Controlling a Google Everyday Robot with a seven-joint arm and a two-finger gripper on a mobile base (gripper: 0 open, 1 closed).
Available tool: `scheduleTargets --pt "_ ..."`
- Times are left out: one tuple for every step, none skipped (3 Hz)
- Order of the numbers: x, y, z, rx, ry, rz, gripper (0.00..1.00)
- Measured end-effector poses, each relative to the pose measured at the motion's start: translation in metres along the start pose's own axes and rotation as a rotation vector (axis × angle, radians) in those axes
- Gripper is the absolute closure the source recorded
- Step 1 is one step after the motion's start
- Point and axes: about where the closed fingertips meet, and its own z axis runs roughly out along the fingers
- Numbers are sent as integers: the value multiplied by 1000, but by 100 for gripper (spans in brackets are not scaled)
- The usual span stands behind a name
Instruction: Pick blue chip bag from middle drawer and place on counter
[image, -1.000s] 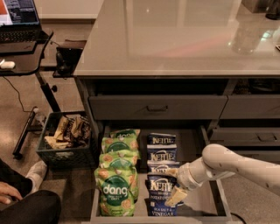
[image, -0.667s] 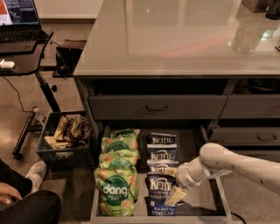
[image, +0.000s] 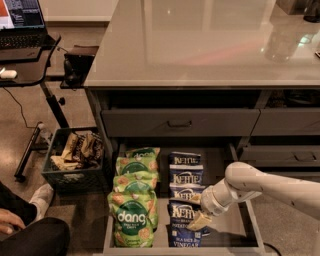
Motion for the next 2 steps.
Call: scheduleTargets --pt "0 0 0 0 0 0 72" --pt "0 0 0 0 0 0 95"
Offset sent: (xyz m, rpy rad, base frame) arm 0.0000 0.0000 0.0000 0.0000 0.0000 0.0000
